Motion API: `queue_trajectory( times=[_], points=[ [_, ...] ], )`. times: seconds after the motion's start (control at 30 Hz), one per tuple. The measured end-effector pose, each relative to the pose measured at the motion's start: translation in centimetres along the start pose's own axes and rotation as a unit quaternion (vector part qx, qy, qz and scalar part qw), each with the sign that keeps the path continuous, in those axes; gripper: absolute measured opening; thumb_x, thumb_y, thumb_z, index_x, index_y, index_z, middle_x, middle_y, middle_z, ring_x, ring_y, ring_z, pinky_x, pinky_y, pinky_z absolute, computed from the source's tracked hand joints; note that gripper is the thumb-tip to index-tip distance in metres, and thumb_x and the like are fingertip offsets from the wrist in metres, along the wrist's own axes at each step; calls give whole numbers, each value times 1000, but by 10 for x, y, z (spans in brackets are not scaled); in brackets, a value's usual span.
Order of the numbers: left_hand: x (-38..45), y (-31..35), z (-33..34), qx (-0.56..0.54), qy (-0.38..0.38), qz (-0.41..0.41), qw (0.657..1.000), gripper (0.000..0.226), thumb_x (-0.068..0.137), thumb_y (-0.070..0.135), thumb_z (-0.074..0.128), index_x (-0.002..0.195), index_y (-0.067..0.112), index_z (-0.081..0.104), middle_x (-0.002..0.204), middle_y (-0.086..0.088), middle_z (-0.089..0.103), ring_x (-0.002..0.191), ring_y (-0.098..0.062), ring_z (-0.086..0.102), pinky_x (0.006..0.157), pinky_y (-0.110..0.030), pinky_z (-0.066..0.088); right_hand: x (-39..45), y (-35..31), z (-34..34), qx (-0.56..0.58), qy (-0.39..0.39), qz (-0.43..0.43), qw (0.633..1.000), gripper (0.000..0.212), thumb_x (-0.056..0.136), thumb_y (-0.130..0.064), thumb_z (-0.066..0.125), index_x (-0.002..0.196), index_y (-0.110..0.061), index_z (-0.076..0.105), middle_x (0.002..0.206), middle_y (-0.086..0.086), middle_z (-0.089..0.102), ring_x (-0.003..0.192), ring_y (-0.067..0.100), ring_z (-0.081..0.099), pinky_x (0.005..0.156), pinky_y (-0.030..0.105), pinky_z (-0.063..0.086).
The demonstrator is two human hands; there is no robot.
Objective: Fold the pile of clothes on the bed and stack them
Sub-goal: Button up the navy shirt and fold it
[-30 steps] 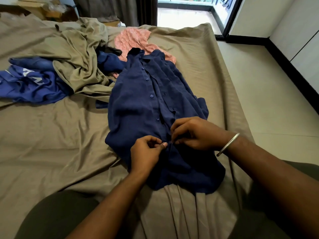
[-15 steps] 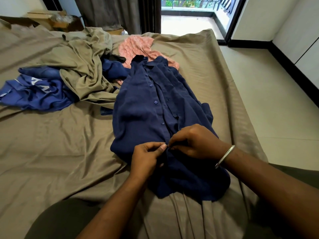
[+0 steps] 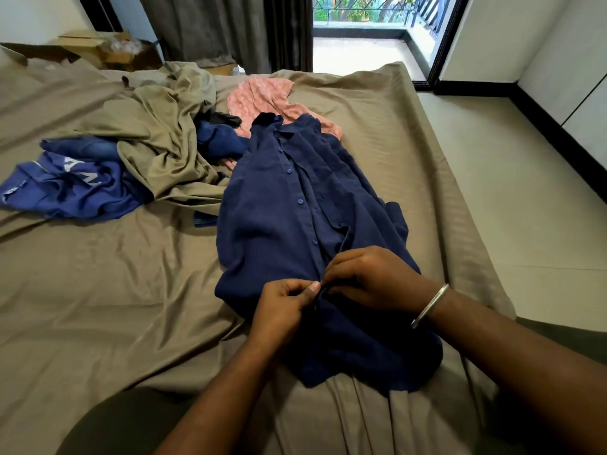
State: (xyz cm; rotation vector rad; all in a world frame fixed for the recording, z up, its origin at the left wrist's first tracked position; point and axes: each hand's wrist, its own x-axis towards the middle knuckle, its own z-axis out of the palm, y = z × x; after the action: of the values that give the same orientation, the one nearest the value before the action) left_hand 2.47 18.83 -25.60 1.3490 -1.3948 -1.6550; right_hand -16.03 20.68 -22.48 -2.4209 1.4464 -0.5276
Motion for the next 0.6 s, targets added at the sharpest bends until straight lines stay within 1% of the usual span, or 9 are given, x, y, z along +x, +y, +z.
queue_trajectory(
  times=[0.07,0.1,0.13,0.17,0.2,0.27,0.33,0.43,0.6],
  points=[
    [-1,1,1,-4,-14,-7,1000,41,93,25,64,56,9,60,50,-4,50,48,-13,44,51,-28,36,-1,2,2,-8,-7,8,1000,15,90,-30,65,100,-25,75,97,-11,71,84,6,66,68,21,52],
    [-1,1,1,-12,-29,-12,999,41,91,28,67,54,12,59,49,0,49,45,-11,44,50,-27,36,-1,3,2,-11,-8,12,1000,14,90,-28,66,101,-25,75,97,-11,71,84,6,66,68,21,52],
    [-1,2,1,-10,-44,-8,999,32,87,28,71,59,13,66,54,2,58,49,-13,54,53,-28,43,-1,3,2,-11,-9,18,1000,15,90,-28,64,101,-25,75,97,-11,70,85,6,66,67,21,51],
    [-1,1,1,10,-53,4,999,17,83,27,76,71,15,74,66,1,69,61,-16,67,63,-32,53,-1,3,2,-6,-11,25,1000,17,91,-30,61,101,-26,74,98,-11,70,86,6,65,68,21,50],
    [-2,0,0,37,-53,23,998,9,81,24,79,84,16,78,78,-1,75,76,-18,73,74,-36,58,-1,2,1,0,-15,31,999,20,91,-33,58,101,-27,74,99,-12,69,87,5,64,69,20,50],
    [-2,-2,-1,77,-22,49,996,14,81,21,80,93,17,79,85,1,77,85,-15,74,83,-39,59,0,2,0,12,-18,38,999,20,91,-35,58,101,-29,73,99,-13,69,88,4,64,71,22,52],
    [-2,-2,0,109,7,66,992,12,83,20,77,95,18,79,84,6,77,84,-8,73,81,-33,59,0,3,1,40,-15,47,998,16,90,-34,63,100,-28,74,97,-13,70,88,4,64,75,27,55],
    [-3,-1,2,153,16,87,984,14,88,18,70,99,18,79,87,10,76,83,1,70,79,-25,57,-2,8,1,92,-17,68,993,17,87,-34,71,101,-24,74,94,-11,71,87,3,66,79,29,55],
    [-3,-3,4,189,17,115,975,15,92,17,65,100,18,78,88,10,76,84,1,69,81,-33,57,-3,10,1,117,-24,83,989,17,85,-24,75,101,-20,74,94,-10,71,88,4,66,82,25,54]
  ],
)
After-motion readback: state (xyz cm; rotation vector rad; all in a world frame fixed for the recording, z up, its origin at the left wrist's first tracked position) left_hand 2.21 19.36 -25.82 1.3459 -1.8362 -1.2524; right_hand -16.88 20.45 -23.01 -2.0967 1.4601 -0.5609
